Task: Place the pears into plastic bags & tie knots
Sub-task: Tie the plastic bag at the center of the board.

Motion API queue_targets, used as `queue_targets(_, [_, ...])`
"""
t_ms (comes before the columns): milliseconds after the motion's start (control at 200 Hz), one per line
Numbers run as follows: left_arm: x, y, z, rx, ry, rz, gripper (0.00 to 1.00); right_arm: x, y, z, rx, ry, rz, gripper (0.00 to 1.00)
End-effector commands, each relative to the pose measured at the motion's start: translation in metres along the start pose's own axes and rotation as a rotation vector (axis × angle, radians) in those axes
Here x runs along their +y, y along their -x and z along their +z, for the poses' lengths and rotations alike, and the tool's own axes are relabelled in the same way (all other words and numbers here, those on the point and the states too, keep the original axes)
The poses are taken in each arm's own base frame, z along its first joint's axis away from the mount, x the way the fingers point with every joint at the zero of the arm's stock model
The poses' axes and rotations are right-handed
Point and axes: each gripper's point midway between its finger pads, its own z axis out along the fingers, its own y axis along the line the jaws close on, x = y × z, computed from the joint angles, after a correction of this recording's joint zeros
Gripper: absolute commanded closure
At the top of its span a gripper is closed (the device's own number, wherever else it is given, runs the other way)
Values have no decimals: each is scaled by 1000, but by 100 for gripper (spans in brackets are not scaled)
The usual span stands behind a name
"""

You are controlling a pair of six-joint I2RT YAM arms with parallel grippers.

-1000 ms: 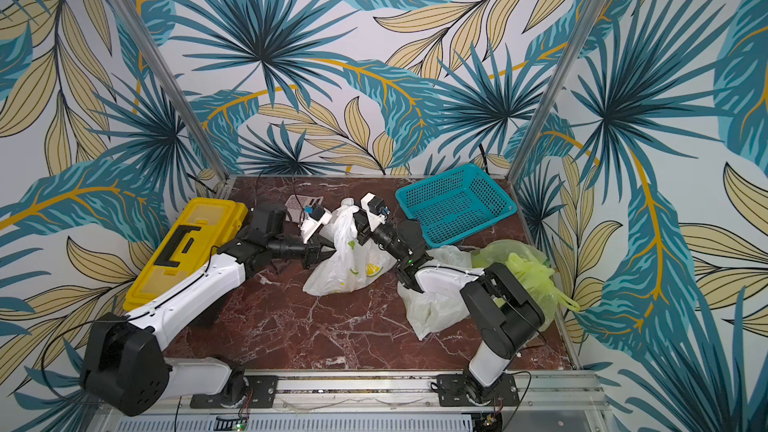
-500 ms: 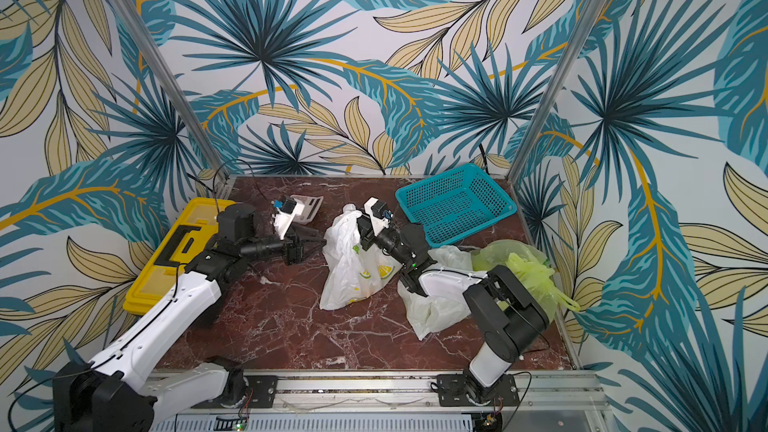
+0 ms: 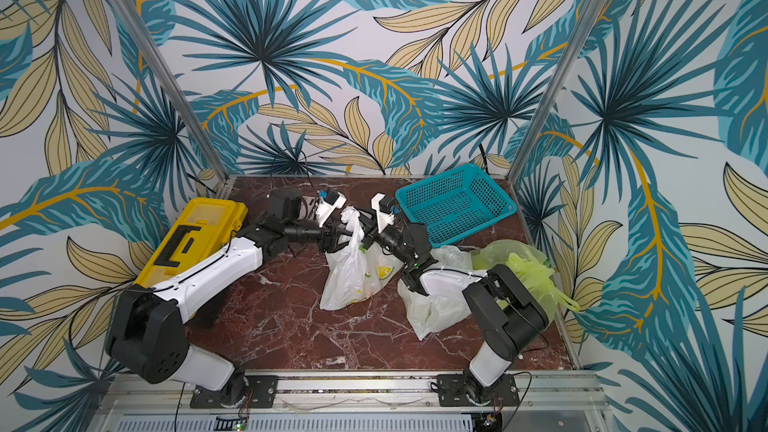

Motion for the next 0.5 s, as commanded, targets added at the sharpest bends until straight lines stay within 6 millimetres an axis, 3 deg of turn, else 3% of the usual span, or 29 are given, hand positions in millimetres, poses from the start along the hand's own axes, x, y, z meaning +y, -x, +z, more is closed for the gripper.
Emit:
queue_targets(0, [-1, 8, -11, -49, 12, 7, 39, 18, 19, 2, -77, 74, 52, 78])
queue_targets(175, [1, 13, -66, -133, 66, -40, 38, 16, 11, 2, -50, 79, 85, 78])
queue_targets(300, [-3, 19, -92, -187, 109, -35, 36, 18, 11, 4, -39, 94, 100, 79])
queue_targets(381, [1, 35, -100, -213, 107, -62, 36, 21, 11, 5, -35, 111, 104, 79])
queue_targets(496, [6, 56, -88, -203, 42, -119, 44, 23, 11, 7, -28, 131, 117, 79])
